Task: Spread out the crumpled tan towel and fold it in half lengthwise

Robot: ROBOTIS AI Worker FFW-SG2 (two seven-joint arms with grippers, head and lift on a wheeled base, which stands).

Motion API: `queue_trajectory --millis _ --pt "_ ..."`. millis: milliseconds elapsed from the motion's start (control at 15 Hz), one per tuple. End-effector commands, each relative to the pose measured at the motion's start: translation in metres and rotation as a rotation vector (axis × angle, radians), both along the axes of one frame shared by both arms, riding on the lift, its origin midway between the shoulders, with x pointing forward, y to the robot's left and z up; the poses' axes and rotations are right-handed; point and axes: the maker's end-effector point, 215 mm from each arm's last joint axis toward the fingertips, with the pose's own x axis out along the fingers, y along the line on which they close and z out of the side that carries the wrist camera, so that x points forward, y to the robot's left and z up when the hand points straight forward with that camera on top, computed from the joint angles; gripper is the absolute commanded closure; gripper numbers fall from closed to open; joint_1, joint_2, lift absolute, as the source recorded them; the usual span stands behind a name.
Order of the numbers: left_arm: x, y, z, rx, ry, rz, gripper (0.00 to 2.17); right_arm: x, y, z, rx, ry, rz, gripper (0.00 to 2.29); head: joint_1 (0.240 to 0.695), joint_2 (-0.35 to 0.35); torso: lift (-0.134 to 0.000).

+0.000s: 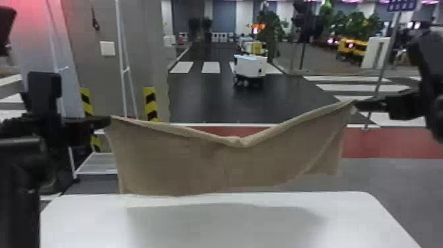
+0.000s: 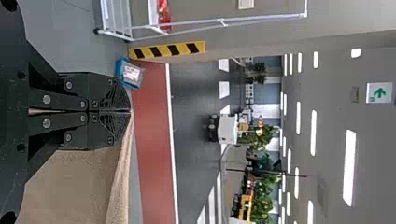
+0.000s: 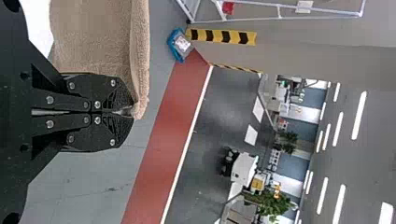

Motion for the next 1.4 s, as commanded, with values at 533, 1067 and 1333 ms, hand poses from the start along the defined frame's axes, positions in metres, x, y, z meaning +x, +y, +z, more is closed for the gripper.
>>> queue_trajectory --millis 533,1067,1333 --pt "-0.165 0.005 -0.167 0.196 0.088 -0.129 1.97 -0.196 0.034 -0.215 -0.110 0.218 0.324 1.39 0.600 -0.013 -0.124" --pt "-0.278 0.037 -0.227 0.308 0.227 -0.252 1.97 -0.290 0.028 -0.240 -0.186 0.264 0.433 1.40 0.695 0.027 -0.124" --pt "-0.314 0.053 -0.217 0.338 0.252 -0.300 1.97 -0.315 -0.007 -0.215 -0.222 0.208 0.382 1.40 0.695 0.032 -0.124"
